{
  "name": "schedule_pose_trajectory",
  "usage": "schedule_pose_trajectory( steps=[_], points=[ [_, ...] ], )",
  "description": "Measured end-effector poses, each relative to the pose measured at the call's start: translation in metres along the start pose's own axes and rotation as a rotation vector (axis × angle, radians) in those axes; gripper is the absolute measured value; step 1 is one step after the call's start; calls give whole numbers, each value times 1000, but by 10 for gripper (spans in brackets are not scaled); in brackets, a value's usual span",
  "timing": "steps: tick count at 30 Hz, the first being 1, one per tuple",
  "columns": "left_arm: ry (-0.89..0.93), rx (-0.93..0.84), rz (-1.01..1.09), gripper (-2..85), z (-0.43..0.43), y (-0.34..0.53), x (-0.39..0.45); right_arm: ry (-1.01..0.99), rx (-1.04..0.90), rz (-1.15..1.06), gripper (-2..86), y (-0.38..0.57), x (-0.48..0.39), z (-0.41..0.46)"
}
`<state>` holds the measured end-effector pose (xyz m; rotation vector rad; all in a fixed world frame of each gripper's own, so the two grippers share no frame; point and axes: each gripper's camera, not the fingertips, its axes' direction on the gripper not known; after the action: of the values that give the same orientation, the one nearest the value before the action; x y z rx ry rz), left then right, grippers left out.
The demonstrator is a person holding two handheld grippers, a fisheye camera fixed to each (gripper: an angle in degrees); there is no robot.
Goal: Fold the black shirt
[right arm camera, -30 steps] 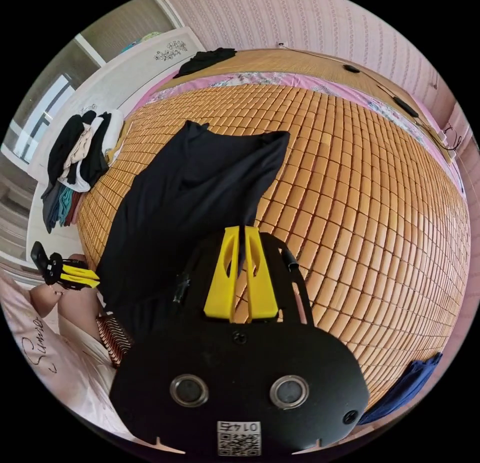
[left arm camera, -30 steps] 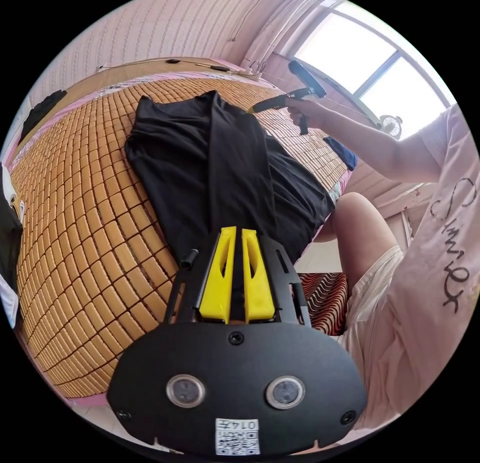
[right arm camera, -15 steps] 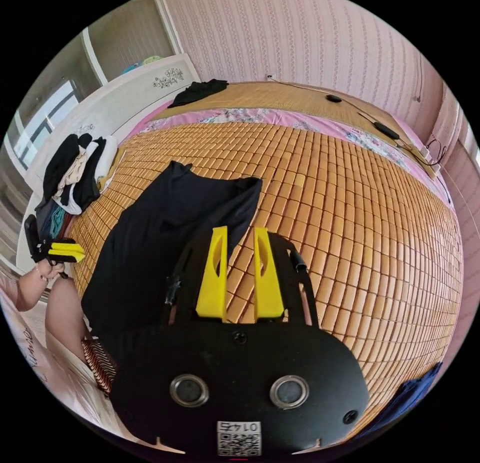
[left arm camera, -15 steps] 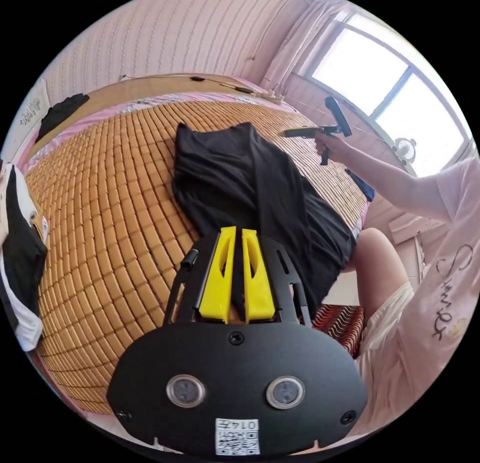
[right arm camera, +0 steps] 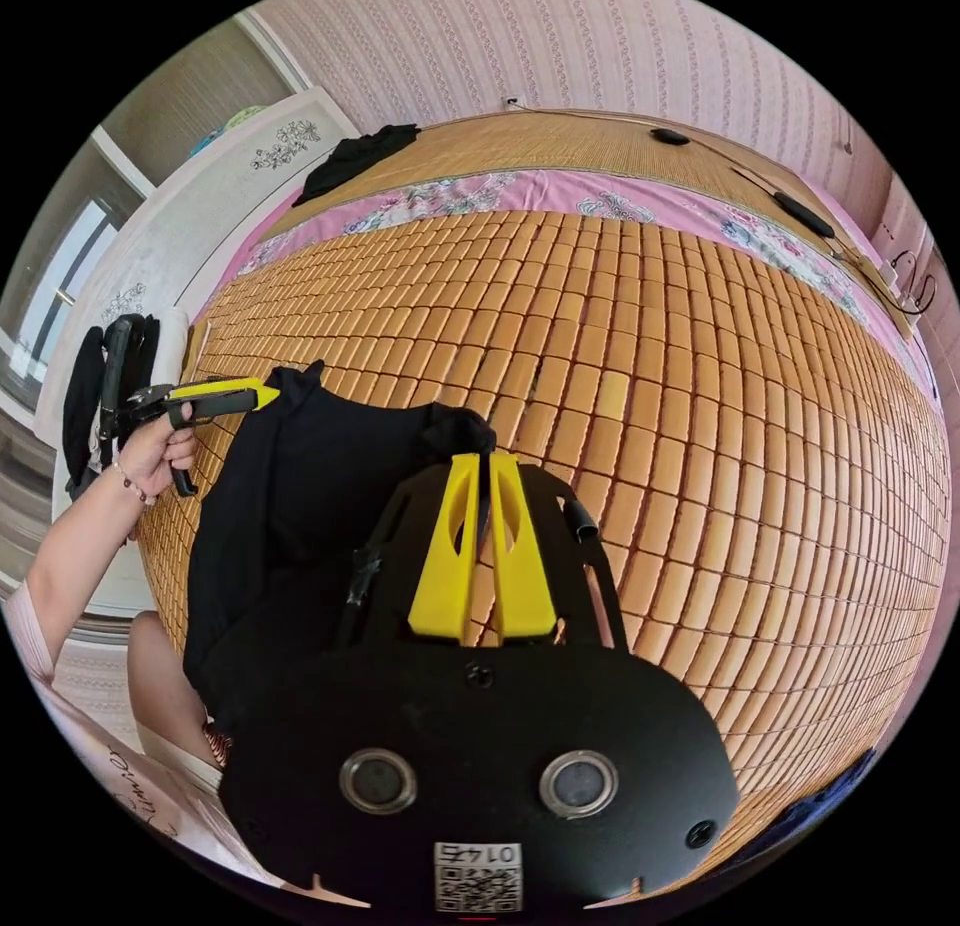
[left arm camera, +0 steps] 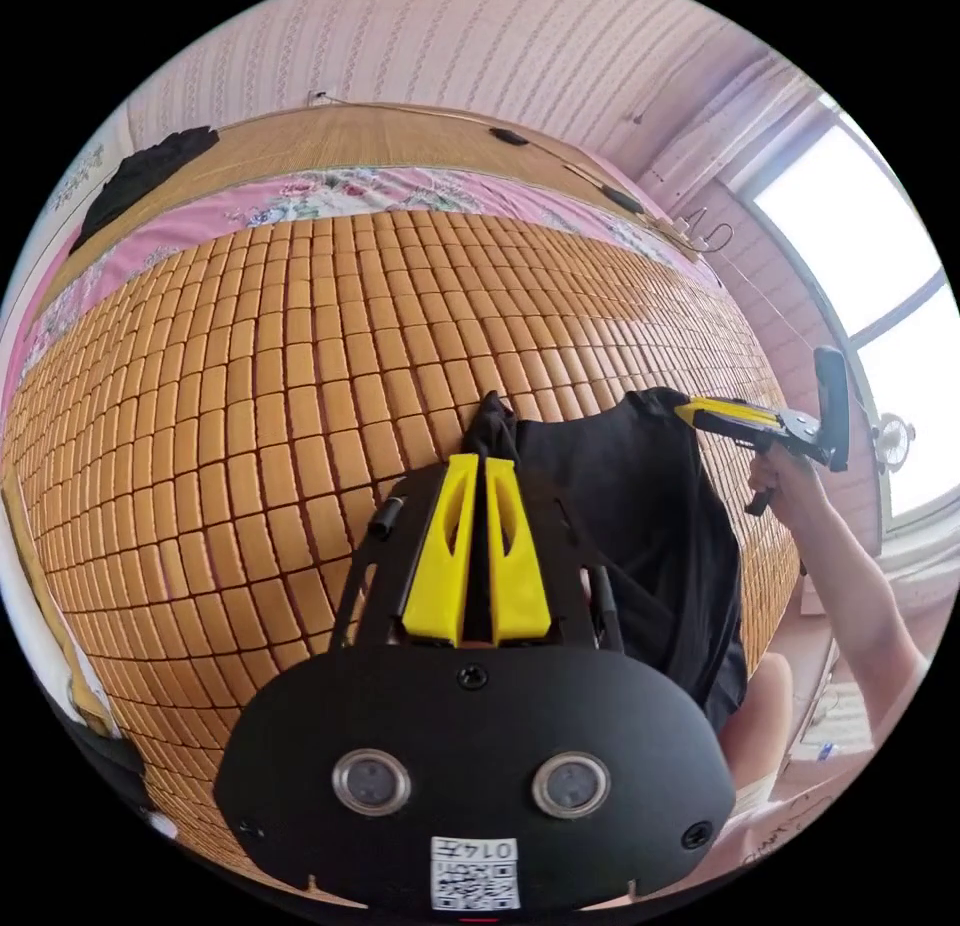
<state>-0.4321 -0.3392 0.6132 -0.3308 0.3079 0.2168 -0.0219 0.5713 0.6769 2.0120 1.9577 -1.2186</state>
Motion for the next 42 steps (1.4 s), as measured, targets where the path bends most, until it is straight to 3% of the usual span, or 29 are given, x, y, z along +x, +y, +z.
schedule_pose_trajectory(
  steps=[4,7,12,16,19,22,26,30,34,37,42],
  points=[
    [102,200,-160,-6,-33,3,-25,-7,158,87,10,12,21,-33],
    [147,314,-165,-9,-69,6,-30,-114,290,159,7,24,32,-61],
    [161,371,-1,-10,-123,35,-2,-186,389,62,6,63,1,-115],
    [111,388,253,-9,-169,119,35,-207,452,-175,6,148,-55,-174],
    [110,353,360,-7,-173,204,53,-218,341,-301,5,222,-93,-179],
    [152,218,274,3,-139,280,60,-207,97,-265,4,284,-121,-140],
    [44,134,63,40,-98,348,56,89,-196,-105,-3,332,-160,-78],
    [80,161,31,36,-102,365,61,175,-188,-145,-2,345,-198,-74],
    [40,120,74,52,-86,355,88,223,-57,-84,46,334,-219,-86],
    [39,71,63,85,-58,345,110,137,9,75,90,323,-213,-86],
    [-19,-85,28,65,-7,341,129,71,-94,134,77,311,-219,-53]
  ],
)
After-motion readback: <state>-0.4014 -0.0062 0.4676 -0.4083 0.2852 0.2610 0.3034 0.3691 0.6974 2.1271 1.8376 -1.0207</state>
